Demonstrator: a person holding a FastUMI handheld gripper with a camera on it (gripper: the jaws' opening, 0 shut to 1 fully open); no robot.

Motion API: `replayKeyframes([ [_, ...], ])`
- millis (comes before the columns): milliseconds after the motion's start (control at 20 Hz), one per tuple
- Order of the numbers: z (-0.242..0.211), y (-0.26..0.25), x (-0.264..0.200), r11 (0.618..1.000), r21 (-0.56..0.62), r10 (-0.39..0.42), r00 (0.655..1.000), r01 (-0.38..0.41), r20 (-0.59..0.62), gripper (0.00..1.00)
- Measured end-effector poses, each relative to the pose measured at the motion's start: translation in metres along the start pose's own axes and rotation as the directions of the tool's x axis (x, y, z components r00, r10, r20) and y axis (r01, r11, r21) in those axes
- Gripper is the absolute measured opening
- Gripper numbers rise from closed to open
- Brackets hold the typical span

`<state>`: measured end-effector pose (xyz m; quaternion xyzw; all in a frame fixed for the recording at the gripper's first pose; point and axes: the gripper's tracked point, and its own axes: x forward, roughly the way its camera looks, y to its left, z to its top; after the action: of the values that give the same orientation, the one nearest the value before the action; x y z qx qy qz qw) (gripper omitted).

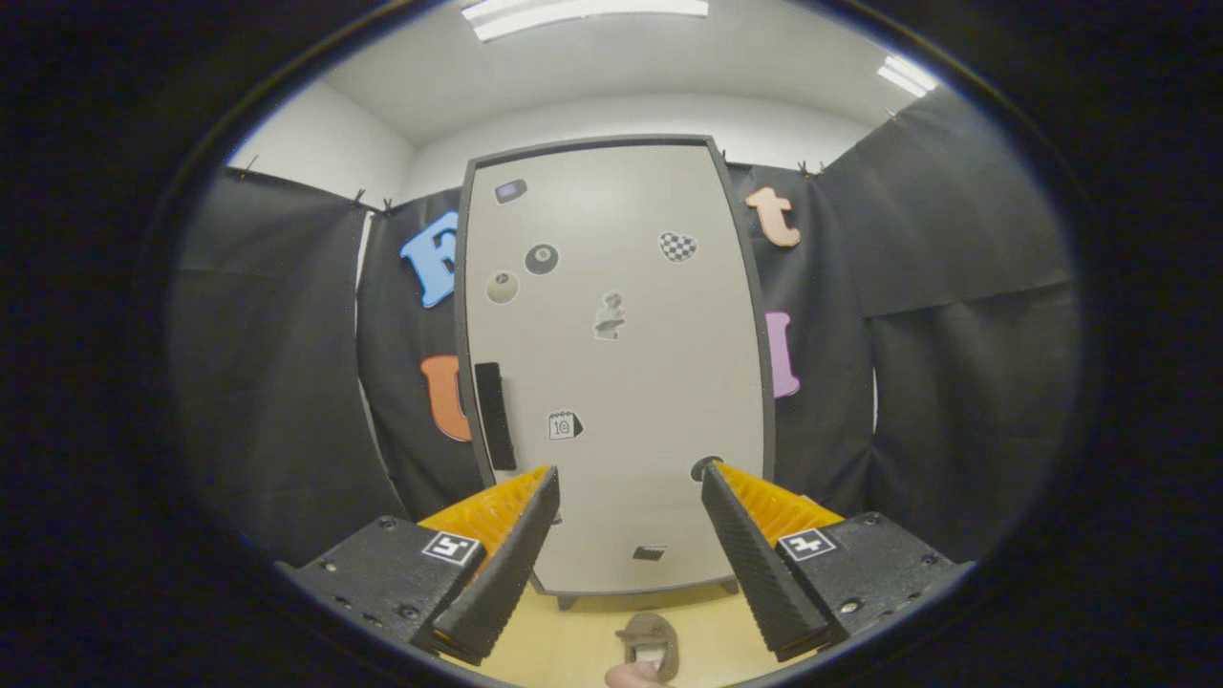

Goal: Open the shoe cabinet door, grab the shoes and put them into the shoe cabinet, then close the shoe cabinet door.

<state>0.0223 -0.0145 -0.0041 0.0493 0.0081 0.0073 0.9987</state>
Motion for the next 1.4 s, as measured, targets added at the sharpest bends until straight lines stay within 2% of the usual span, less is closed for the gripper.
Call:
replayKeyframes([
  [300, 0.008, 0.002, 0.017, 0.999, -0.041, -0.006, 1.0, 0.006, 0.003, 0.99],
  [500, 0.02, 0.029, 0.035, 0.995, -0.024, 0.098, 0.995, -0.097, 0.027, 0.98],
  [700, 0.028, 0.05, 0.062, 0.993, -0.071, 0.097, 0.995, -0.094, 0.036, 0.99],
  [850, 0.029, 0.094, 0.077, 0.974, -0.094, 0.211, 0.977, -0.207, 0.037, 0.99],
  [1150, 0.018, 0.143, 0.119, 0.958, -0.132, 0.259, 0.966, -0.253, 0.028, 0.99],
  [1400, -0.006, 0.145, 0.168, 0.974, -0.144, 0.176, 0.984, -0.177, -0.021, 0.97],
])
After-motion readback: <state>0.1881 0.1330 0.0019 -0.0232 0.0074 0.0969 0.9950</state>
